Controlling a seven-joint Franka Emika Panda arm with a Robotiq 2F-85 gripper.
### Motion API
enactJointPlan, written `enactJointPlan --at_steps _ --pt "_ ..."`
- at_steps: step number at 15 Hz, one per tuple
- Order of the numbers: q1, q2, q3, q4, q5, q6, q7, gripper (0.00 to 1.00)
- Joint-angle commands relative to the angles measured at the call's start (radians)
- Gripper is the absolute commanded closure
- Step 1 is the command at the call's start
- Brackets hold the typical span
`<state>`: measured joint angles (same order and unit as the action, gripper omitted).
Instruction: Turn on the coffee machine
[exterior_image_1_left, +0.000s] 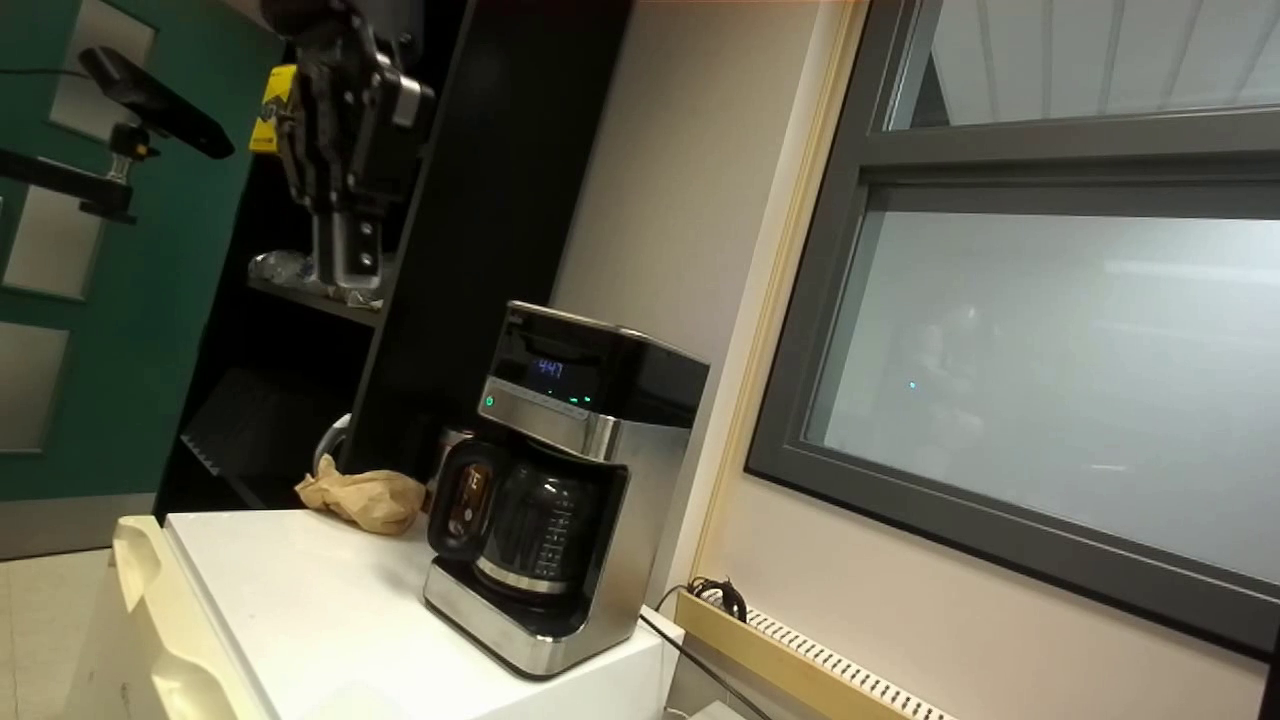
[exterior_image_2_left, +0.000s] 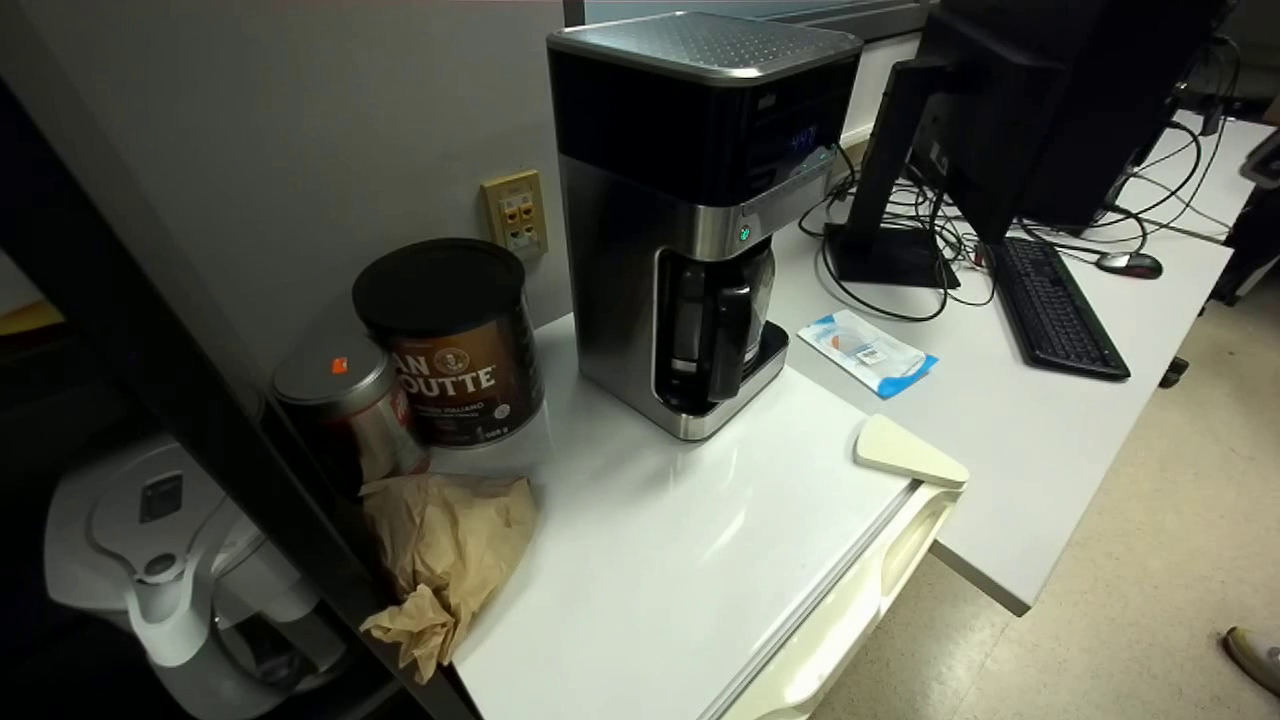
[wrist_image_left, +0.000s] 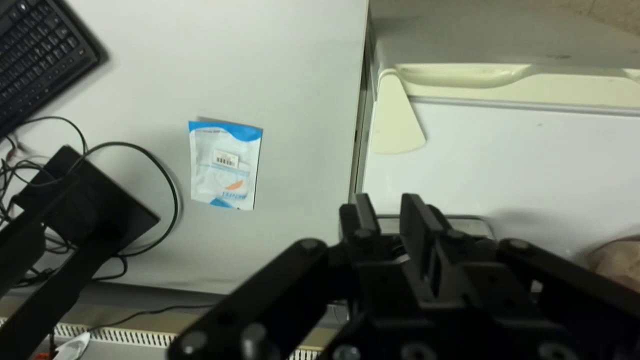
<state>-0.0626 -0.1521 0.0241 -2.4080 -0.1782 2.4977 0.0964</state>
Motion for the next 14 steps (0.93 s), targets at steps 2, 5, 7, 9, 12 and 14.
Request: enactJointPlan --at_steps 2,5,7,9,12,14 --pt "-0.001 0.157 -0.023 0.071 -0.045 0.241 -0.007 1.0" --pt "0.003 0.234 -0.04 0.098 -0.042 0.392 -0.004 0.99" --pt "0.009 0.284 -0.049 0.123 -0.019 0.464 -0.016 0.98" --pt "-0.007 0.331 -0.033 0.152 -0.014 0.513 -0.012 0.99" --pt "-0.011 0.399 -0.023 0.203 -0.001 0.556 -0.014 0.99" --pt "-0.012 0.436 -0.017 0.238 0.001 0.565 -0.013 0.98"
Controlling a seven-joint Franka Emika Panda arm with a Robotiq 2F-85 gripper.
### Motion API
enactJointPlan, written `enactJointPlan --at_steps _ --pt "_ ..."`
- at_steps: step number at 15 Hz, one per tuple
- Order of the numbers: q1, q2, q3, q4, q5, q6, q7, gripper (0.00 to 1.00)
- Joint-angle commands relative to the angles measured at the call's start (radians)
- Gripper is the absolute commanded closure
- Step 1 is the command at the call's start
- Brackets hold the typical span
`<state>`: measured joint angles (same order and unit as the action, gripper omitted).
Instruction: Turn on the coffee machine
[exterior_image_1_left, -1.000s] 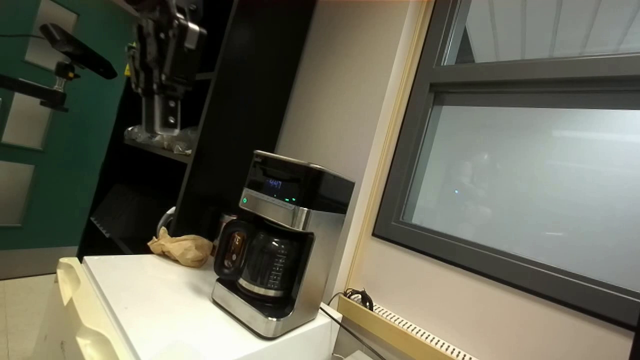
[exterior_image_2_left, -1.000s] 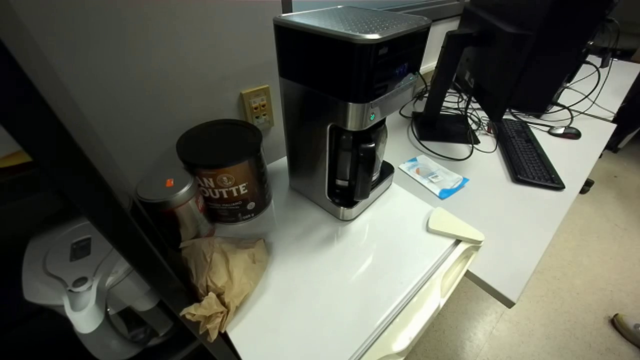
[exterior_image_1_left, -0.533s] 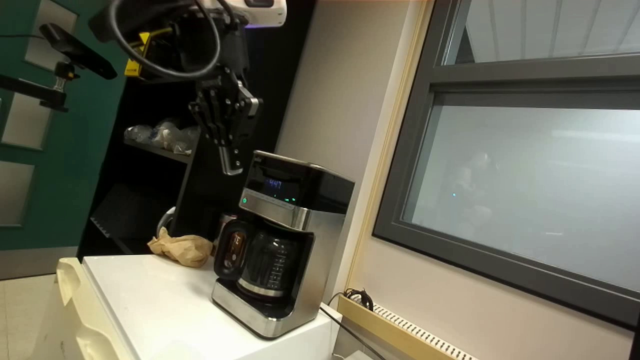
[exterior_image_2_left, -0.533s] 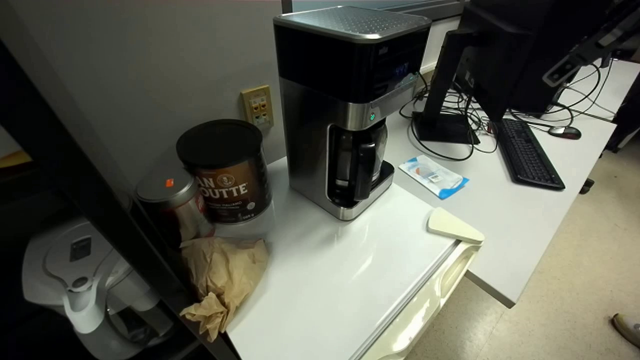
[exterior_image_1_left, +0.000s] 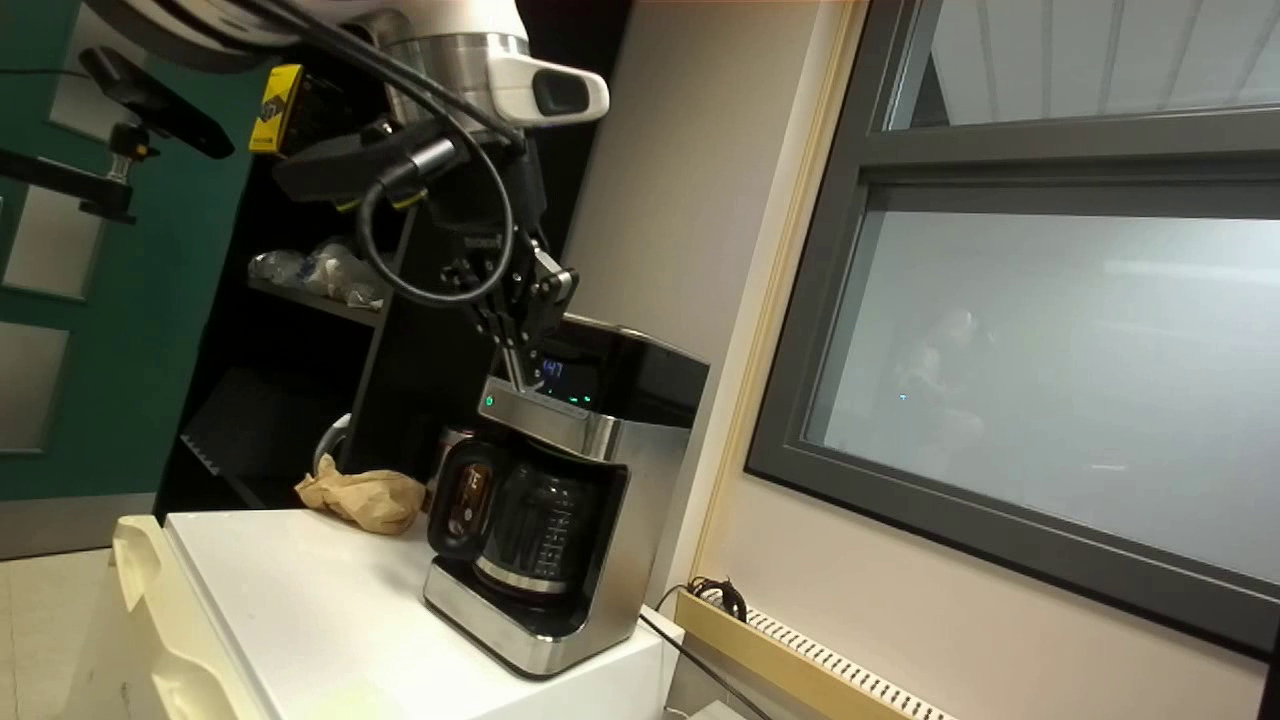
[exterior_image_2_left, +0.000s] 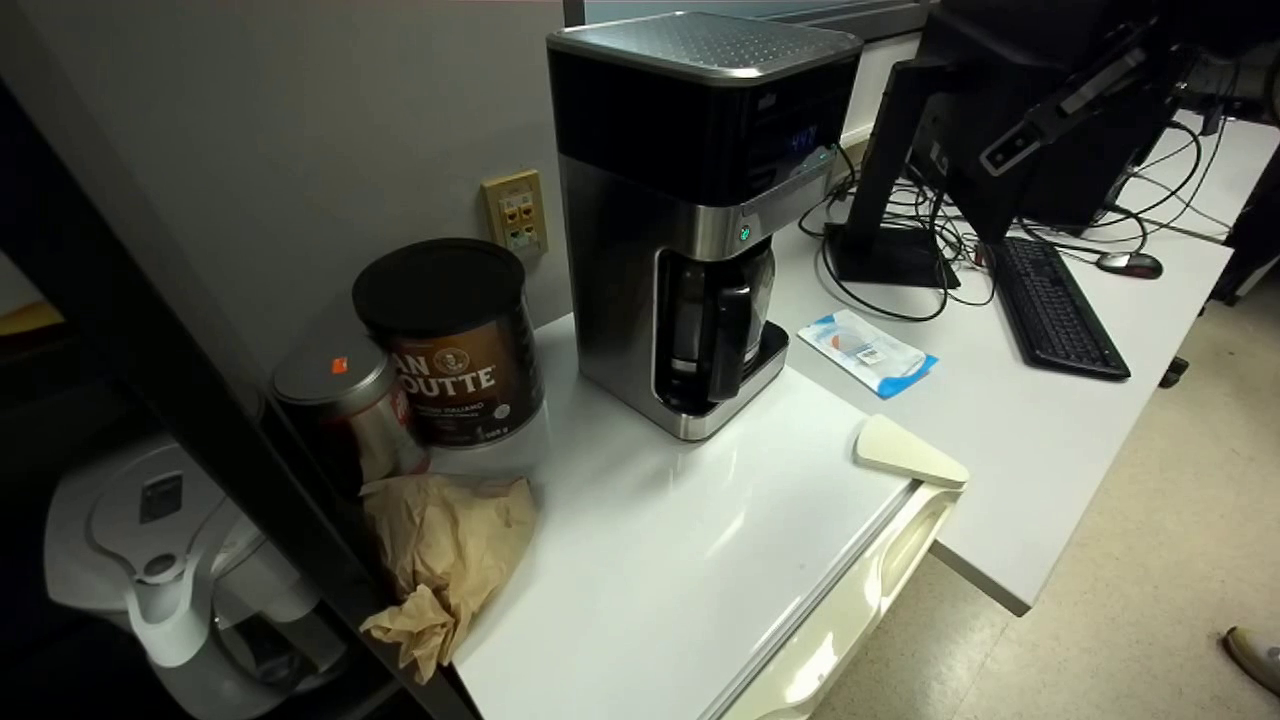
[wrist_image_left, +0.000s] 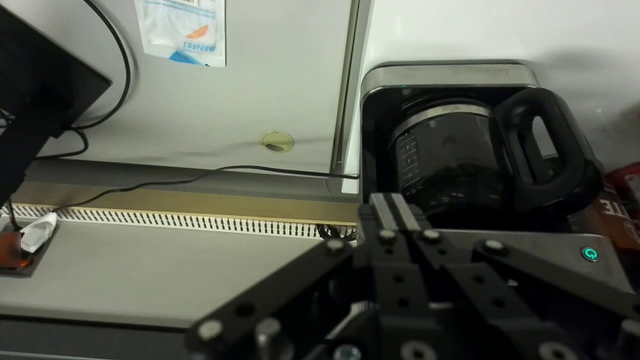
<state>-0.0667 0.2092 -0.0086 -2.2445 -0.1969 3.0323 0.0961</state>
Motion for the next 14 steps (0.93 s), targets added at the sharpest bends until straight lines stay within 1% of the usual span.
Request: enactJointPlan --at_steps 1,7,14 --pt "0.016 0.093 -0.001 0.092 0.058 0.032 -0.044 0.98" --pt "0.022 0.179 0.016 0.202 0.12 0.015 -0.075 0.98" --pt "0.031 0.255 0.026 0.299 0.137 0.001 -0.083 0.98"
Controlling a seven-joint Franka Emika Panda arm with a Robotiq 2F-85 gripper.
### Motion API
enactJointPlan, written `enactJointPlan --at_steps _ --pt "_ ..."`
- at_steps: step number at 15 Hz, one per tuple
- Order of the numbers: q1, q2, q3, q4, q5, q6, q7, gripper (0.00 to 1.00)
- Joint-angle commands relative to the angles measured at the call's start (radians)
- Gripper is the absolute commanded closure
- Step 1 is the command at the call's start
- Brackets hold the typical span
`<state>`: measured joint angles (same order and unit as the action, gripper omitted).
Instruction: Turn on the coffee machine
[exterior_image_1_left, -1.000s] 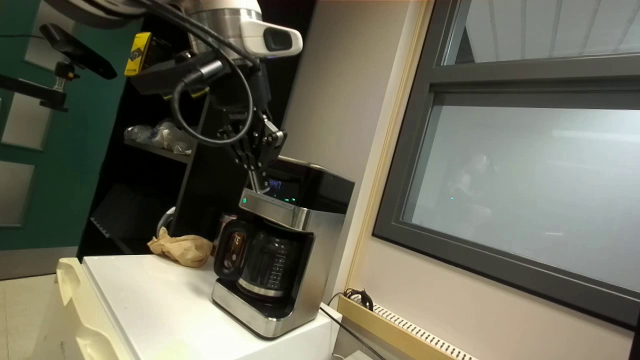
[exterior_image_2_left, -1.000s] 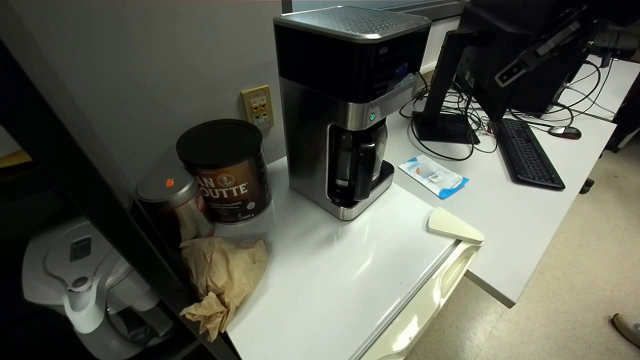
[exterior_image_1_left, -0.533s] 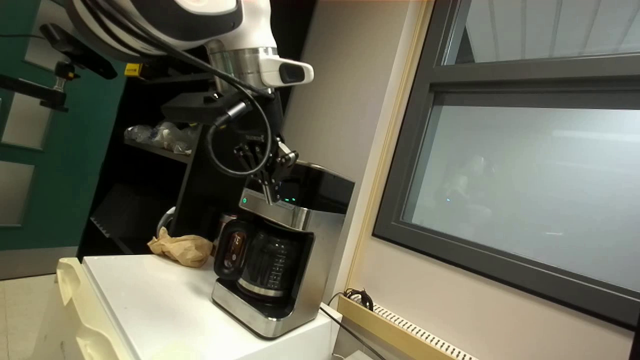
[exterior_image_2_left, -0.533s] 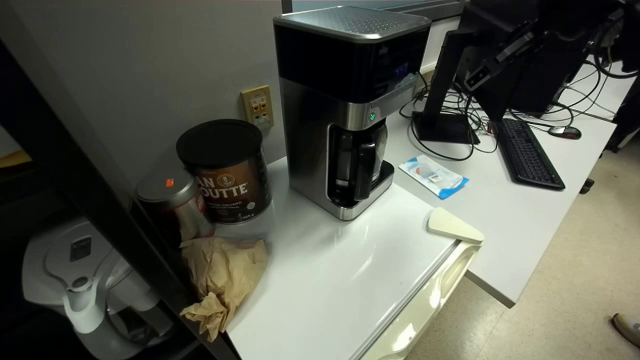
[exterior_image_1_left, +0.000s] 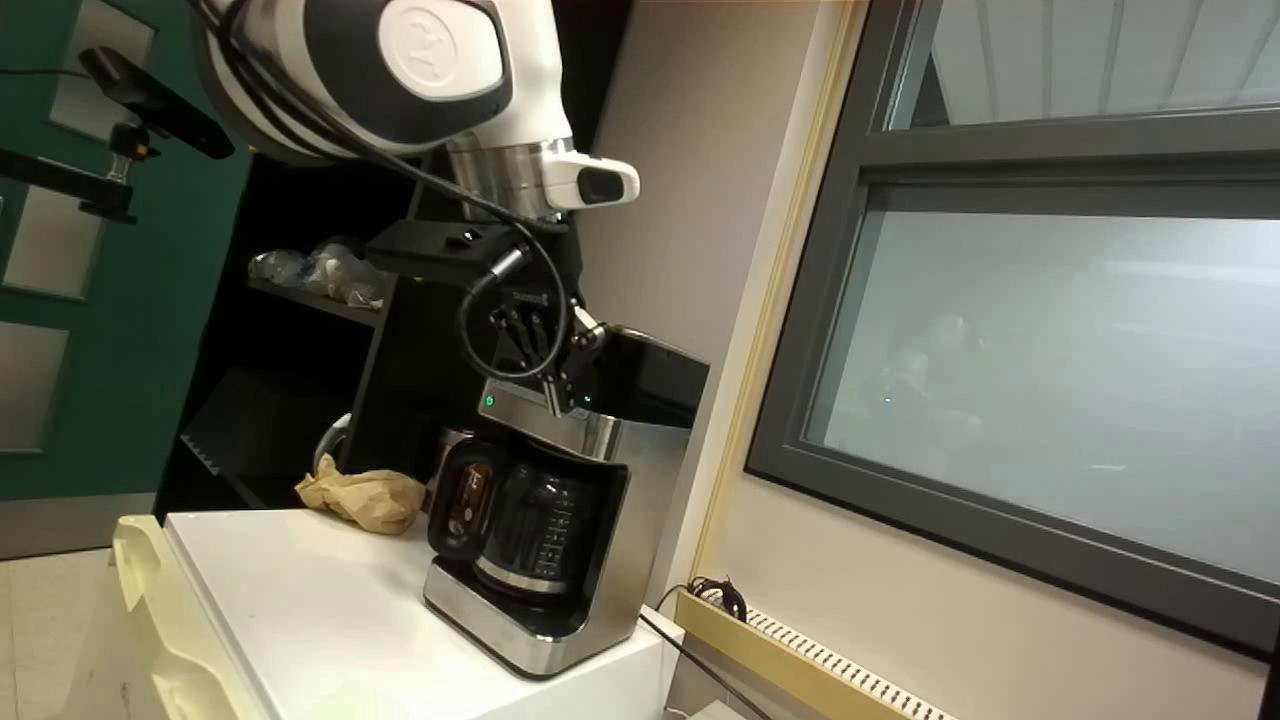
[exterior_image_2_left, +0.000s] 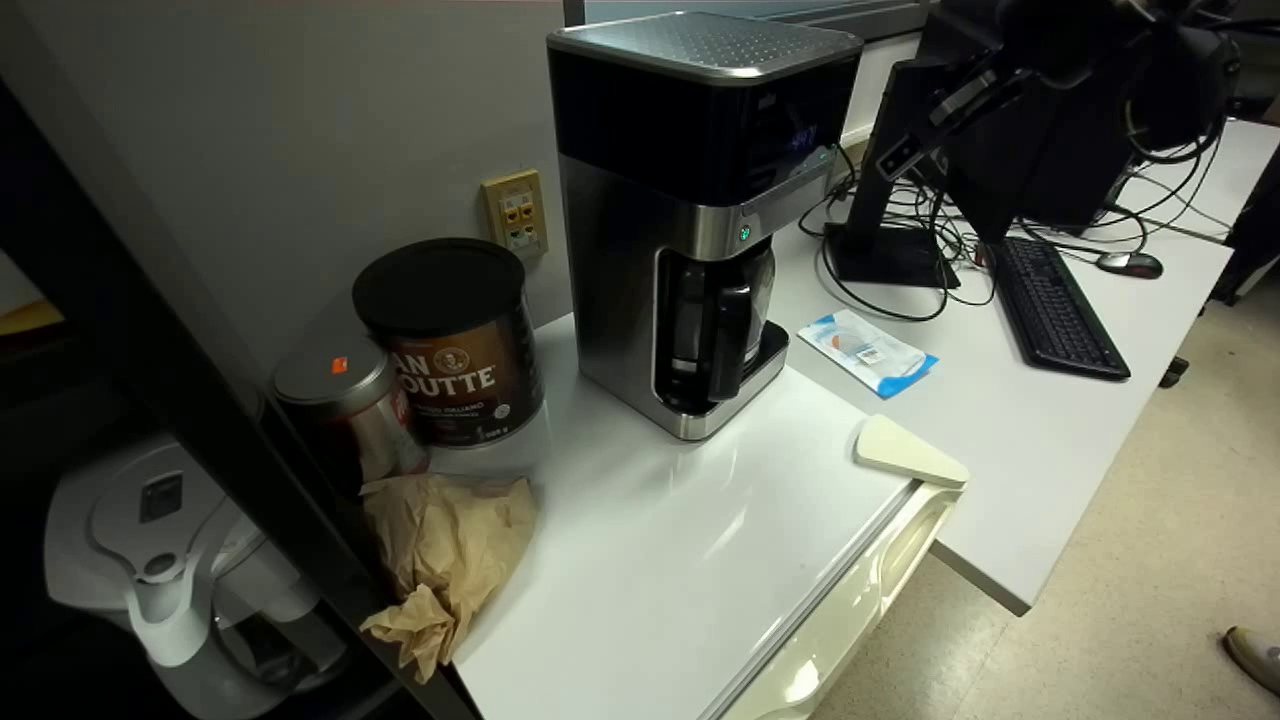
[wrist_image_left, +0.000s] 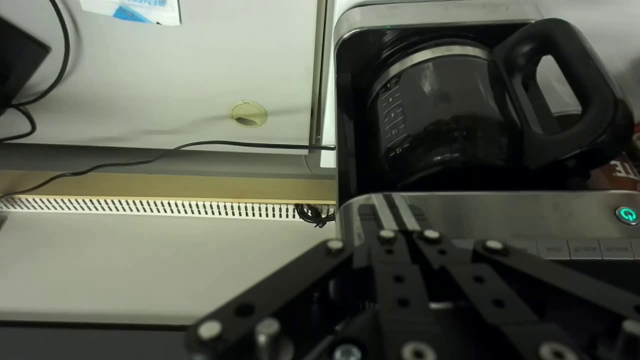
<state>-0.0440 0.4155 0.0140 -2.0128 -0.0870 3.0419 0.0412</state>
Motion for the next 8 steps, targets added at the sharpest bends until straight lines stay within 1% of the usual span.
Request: enactJointPlan --at_steps 1,8 --pt "0.008 0.058 0.006 0.079 0.029 -0.01 -0.028 0.97" --pt "0.008 0.119 0.018 0.156 0.035 -0.021 -0.032 0.98"
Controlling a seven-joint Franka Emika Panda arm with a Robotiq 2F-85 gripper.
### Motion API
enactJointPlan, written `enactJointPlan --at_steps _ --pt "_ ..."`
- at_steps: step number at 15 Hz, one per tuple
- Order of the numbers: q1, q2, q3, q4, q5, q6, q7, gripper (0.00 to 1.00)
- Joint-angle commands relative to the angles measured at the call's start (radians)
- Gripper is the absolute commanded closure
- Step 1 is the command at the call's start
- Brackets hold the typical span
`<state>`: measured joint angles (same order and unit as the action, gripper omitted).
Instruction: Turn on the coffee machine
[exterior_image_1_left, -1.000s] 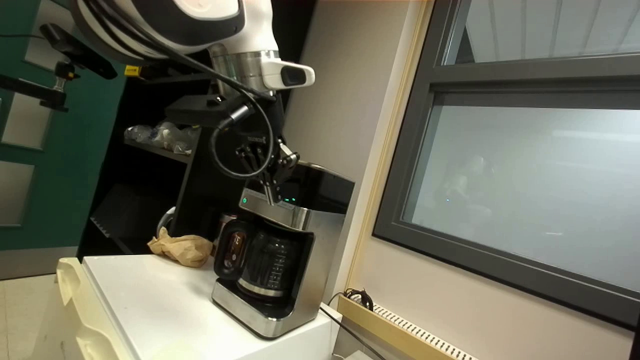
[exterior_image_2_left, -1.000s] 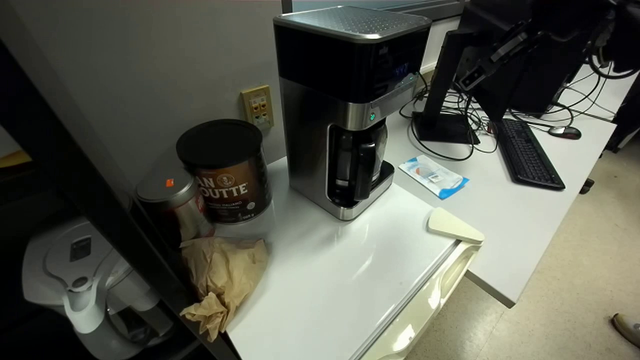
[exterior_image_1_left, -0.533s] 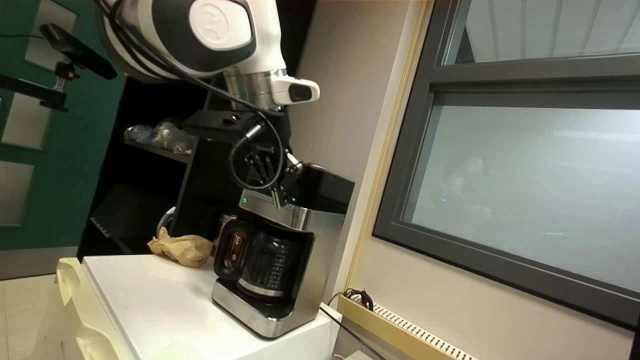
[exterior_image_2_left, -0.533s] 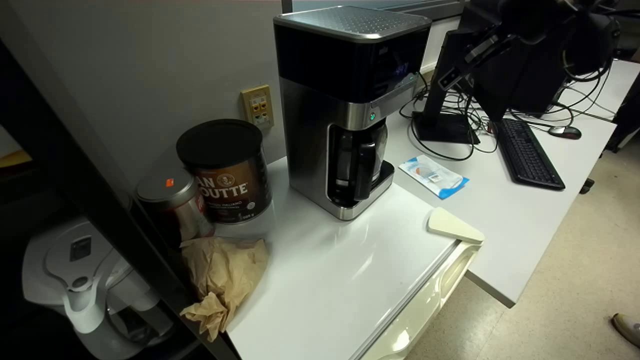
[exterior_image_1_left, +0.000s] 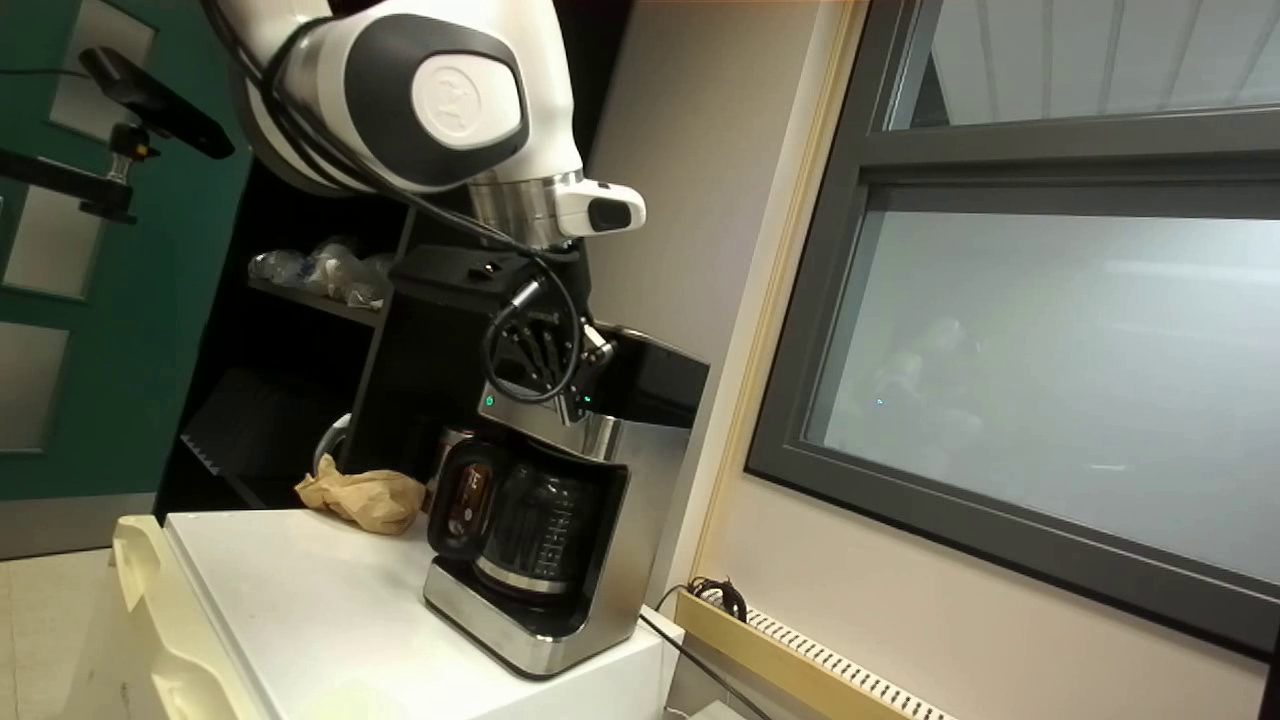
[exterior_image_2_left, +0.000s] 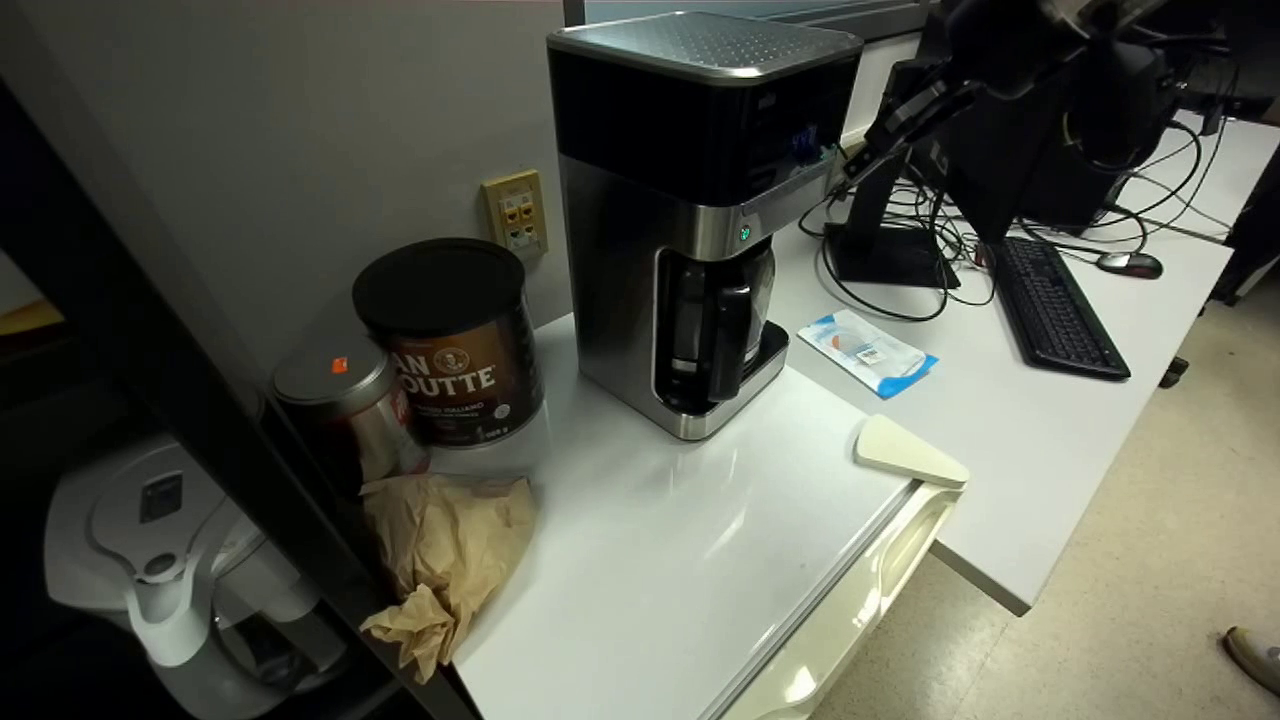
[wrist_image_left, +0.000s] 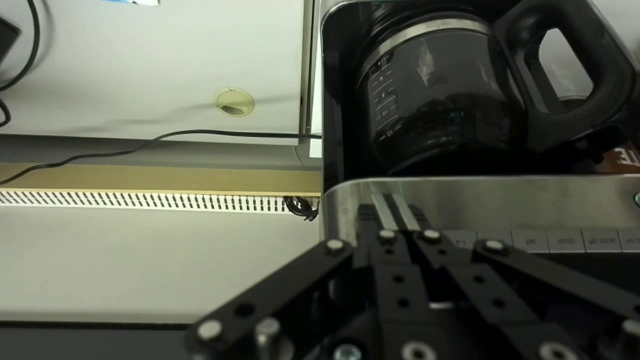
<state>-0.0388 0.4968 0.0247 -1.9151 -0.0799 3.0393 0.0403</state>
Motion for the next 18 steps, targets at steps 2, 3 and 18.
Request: enactJointPlan --at_steps 2,3,18 --pt "0.001 0.048 0.01 0.072 0.028 -0.018 -0.032 0.97" --pt "0.002 0.054 0.01 0.08 0.028 -0.018 -0.032 0.98" --pt "-0.043 -0.099 0.092 -0.147 0.014 0.036 -0.147 0.98"
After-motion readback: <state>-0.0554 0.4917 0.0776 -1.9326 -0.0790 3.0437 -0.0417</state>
